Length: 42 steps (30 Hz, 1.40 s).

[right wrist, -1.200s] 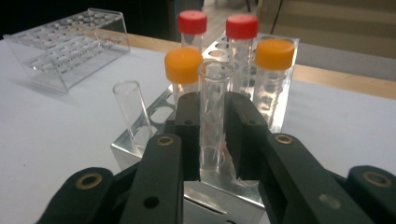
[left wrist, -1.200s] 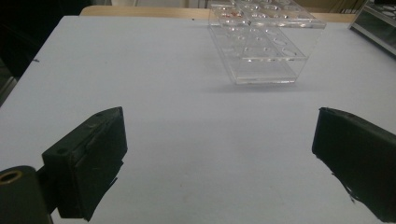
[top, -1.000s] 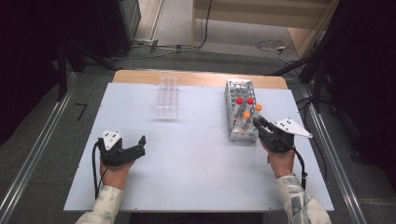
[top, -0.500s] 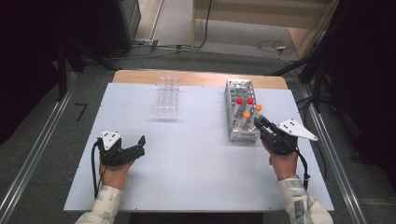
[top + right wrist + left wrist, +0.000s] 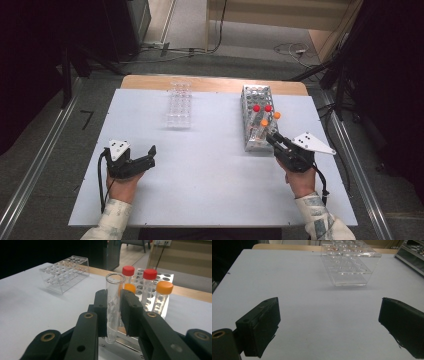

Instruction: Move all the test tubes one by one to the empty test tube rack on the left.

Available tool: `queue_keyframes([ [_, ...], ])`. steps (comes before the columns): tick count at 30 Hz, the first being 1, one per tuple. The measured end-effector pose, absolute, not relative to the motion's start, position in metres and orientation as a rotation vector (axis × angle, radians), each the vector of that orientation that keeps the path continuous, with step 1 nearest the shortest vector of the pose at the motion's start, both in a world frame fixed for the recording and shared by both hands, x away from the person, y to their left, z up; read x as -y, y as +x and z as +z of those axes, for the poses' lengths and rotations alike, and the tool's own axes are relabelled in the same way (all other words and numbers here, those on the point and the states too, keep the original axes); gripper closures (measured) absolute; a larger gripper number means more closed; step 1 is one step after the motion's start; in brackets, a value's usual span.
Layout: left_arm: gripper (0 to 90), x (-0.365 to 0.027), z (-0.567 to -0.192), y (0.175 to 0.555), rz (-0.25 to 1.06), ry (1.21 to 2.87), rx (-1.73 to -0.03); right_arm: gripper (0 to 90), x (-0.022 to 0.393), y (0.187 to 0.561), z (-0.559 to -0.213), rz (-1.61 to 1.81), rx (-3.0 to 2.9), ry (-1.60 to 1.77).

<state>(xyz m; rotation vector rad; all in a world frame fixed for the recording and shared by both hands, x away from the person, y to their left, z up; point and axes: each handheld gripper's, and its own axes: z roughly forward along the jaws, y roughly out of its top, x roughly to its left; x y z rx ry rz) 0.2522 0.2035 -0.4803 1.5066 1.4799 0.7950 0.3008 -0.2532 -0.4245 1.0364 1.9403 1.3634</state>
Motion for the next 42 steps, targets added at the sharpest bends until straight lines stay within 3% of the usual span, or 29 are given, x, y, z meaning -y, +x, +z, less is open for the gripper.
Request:
queue_keyframes([
  [23,4.9,-0.195,-0.479,0.253,0.75,1.543,-1.451,73.2,0.211,0.295,-0.437,1.452,-2.091,0.974],
  [42,11.8,-0.14,-0.449,0.262,0.611,1.606,-1.235,73.2,0.163,0.304,-0.452,1.43,-2.174,0.882],
])
